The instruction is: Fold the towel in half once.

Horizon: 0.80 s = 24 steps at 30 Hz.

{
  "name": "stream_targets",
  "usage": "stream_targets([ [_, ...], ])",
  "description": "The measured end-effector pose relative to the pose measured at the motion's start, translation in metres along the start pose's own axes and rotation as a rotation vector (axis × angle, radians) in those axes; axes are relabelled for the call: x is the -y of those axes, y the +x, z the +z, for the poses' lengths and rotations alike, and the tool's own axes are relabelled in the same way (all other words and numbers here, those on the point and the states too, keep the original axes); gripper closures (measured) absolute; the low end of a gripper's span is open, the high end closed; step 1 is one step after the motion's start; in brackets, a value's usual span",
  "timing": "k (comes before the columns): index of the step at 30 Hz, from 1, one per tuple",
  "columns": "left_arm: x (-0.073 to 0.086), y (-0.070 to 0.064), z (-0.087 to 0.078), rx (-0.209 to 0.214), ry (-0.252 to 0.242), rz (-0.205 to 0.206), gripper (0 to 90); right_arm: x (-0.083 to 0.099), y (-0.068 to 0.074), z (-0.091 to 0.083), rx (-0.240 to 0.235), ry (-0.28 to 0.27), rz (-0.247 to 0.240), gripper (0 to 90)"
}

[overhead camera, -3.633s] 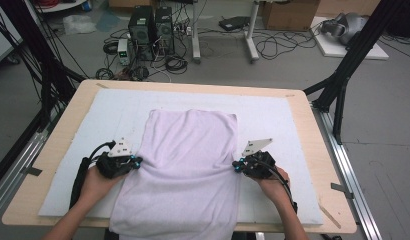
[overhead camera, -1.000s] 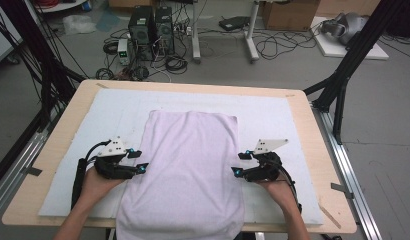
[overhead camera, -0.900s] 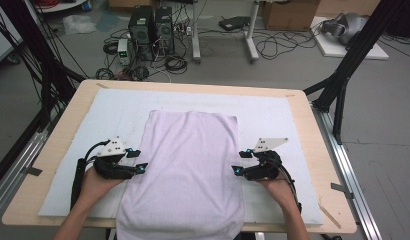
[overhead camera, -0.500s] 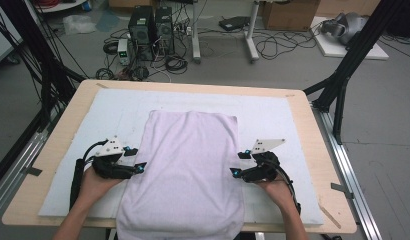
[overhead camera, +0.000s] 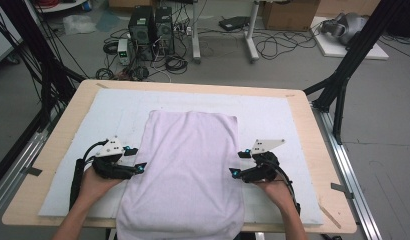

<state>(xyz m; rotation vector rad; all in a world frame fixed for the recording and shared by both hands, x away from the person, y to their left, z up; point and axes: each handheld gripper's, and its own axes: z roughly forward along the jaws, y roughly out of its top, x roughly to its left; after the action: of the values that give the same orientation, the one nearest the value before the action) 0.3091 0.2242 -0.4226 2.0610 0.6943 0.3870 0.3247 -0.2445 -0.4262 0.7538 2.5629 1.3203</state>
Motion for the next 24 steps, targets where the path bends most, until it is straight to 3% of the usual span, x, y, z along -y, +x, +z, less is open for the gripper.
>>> stream_targets([
  [6,-0.003,-0.001,-0.001,-0.014,-0.002,0.009,35.6,0.000,-0.002,-0.003,0.015,-0.012,0.014,25.5],
  [10,-0.009,0.006,-0.001,-0.017,-0.006,0.006,36.0,-0.003,-0.008,-0.008,0.029,-0.017,0.026,25.6],
  [15,-0.023,0.026,0.005,-0.017,-0.006,-0.023,37.0,-0.013,-0.030,-0.010,0.056,-0.030,0.044,25.9],
  [17,-0.029,0.034,0.008,-0.038,-0.014,-0.021,37.8,-0.019,-0.040,-0.007,0.055,-0.012,0.055,26.3],
  [19,-0.041,0.045,0.010,-0.031,-0.004,-0.032,39.6,-0.027,-0.049,-0.004,0.049,0.013,0.049,26.8],
  [24,-0.067,0.071,0.020,-0.037,0.027,-0.043,42.4,-0.052,-0.071,0.000,0.052,0.006,0.044,29.2],
])
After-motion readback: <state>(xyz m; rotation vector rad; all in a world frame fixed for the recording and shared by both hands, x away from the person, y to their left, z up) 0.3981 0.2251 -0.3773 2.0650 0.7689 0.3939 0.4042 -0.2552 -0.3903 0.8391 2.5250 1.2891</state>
